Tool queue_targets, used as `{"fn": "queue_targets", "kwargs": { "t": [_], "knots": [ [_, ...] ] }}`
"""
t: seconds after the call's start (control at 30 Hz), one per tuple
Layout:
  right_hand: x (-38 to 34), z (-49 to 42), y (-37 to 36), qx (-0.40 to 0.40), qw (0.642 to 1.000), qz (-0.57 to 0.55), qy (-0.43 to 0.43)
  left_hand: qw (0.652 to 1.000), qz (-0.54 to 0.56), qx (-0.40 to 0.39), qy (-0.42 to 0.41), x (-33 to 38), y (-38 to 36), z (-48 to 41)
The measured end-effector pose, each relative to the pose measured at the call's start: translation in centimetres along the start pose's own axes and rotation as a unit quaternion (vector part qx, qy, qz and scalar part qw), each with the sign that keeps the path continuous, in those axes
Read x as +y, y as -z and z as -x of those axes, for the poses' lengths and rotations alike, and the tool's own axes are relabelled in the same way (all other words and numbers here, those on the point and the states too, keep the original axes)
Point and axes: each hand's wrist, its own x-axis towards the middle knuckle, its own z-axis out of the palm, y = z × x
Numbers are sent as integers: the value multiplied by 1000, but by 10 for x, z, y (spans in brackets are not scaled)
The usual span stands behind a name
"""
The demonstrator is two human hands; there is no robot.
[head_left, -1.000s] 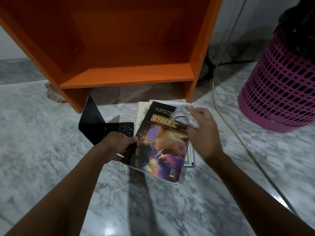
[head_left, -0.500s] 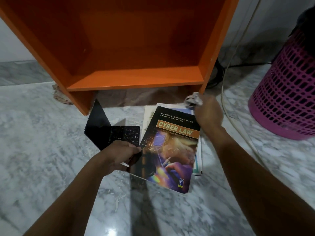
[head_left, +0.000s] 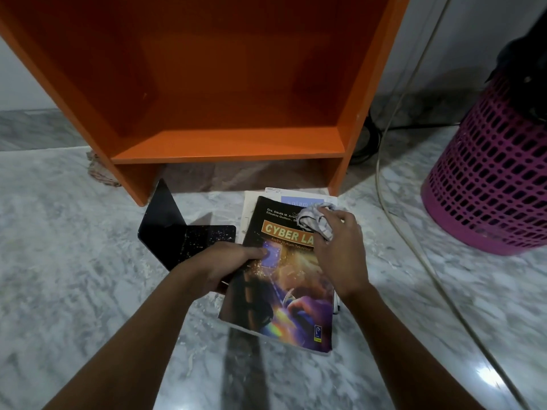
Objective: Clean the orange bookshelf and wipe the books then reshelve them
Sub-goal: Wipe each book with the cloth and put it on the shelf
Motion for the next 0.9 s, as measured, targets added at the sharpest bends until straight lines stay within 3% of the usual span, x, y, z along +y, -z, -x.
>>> {"fn": "queue_targets", "kwargs": {
  "t": [0.17,0.3,0.53,0.7,0.9],
  "knots": [
    [2,-11,13,-37,996,-71,-25,995,56,17,-75,-5,-7,-3],
    [-3,-27,31,-6,989,-134,-63,985,35,58,-159,15,3,11],
    [-90,-43,91,-38,960,-276,8,940,-107,142,-292,75,43,68],
    [-176,-58,134,-65,939,-330,72,911,-112,183,-351,126,77,139],
    [-280,-86,192,-65,906,-402,116,816,-30,299,-493,184,111,218]
  ]
}}
